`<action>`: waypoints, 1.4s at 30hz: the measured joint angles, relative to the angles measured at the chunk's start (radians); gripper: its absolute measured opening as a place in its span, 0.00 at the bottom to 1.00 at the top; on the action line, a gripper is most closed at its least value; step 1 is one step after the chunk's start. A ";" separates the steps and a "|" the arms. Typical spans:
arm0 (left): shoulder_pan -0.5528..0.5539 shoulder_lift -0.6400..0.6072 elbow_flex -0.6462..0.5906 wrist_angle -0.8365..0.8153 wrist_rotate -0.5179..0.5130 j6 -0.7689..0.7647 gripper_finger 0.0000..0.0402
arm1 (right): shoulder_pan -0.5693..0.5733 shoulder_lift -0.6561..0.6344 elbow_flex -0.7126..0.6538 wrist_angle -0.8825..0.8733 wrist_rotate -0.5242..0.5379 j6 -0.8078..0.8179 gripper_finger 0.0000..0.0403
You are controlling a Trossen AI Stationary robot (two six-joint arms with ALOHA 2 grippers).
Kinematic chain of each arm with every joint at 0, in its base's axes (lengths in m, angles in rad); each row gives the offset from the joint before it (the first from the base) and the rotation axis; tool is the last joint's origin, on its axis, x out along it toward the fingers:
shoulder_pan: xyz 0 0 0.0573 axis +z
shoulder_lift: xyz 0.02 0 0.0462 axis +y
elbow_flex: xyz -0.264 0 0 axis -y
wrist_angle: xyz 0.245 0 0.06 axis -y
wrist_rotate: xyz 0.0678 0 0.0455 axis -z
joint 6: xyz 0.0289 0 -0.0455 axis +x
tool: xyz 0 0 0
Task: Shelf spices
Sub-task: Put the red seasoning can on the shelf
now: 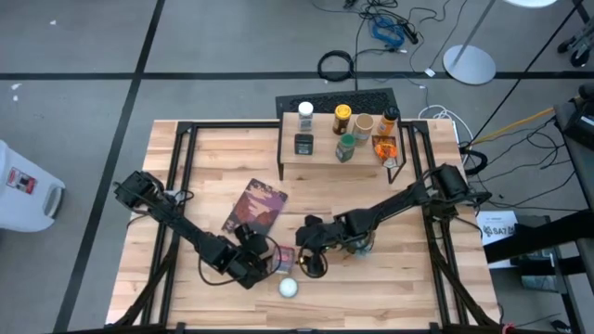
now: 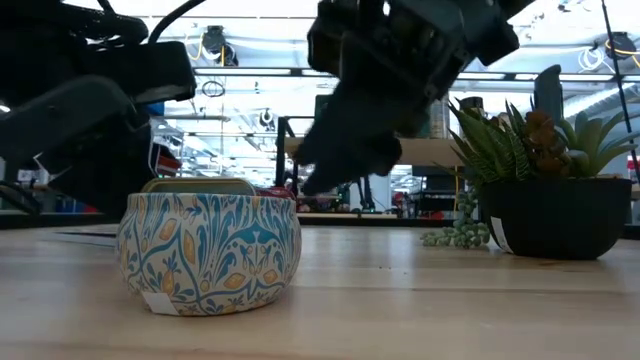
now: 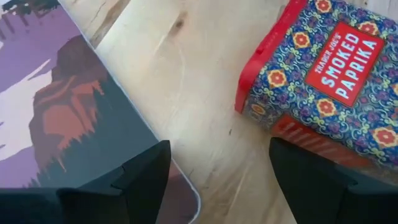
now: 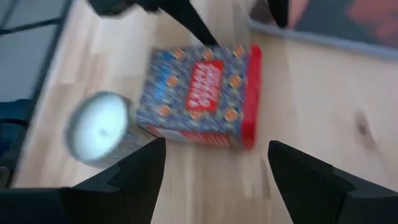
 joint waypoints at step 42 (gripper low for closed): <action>0.161 -0.145 -0.185 0.428 0.362 -0.136 0.71 | -0.034 0.155 -0.001 0.222 -0.224 0.443 0.67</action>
